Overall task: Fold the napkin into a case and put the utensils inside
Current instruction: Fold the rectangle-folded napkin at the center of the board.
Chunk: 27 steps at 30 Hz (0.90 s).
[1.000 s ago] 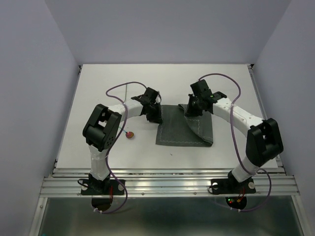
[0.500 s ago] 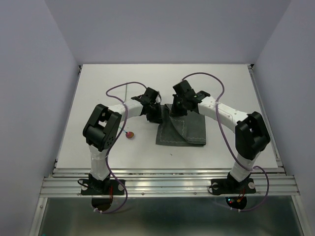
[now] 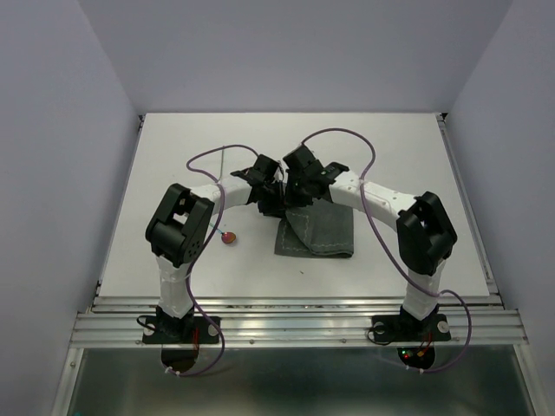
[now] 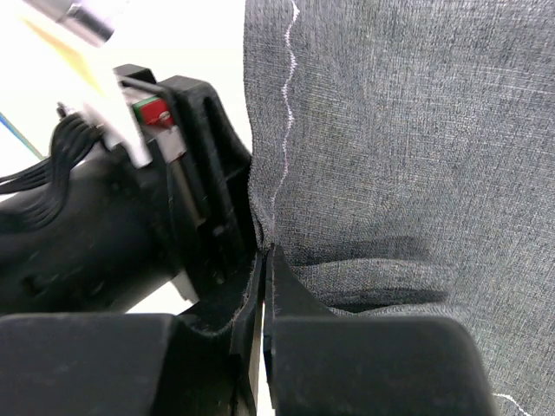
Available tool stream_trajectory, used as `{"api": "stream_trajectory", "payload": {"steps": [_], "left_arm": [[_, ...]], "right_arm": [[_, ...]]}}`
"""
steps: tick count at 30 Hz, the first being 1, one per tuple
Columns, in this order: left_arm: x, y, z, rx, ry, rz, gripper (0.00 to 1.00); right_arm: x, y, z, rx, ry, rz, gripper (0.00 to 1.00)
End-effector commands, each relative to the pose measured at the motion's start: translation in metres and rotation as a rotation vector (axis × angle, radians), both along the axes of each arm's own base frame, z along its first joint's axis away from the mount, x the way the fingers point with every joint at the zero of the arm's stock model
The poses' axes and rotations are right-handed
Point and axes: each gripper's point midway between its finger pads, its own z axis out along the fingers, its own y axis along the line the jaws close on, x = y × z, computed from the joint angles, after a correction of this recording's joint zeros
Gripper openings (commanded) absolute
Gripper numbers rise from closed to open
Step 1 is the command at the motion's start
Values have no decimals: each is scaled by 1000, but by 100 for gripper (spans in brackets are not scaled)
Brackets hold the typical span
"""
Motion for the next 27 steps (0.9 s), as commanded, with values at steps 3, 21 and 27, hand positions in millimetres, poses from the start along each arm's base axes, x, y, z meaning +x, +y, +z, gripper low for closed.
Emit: {"api": "stream_trajectory", "payload": {"steps": [3,21,27], "left_arm": [[-22,14,-17,60,66,-10,29],[-28,41,15,77,11,32,30],[-36,56,15,82,17,59,30]], "right_arm": [[10,22,9,40,-39,-1,1],[7,25,0,48,-22,13,1],[5,26,-5,49,-10,20,1]]}}
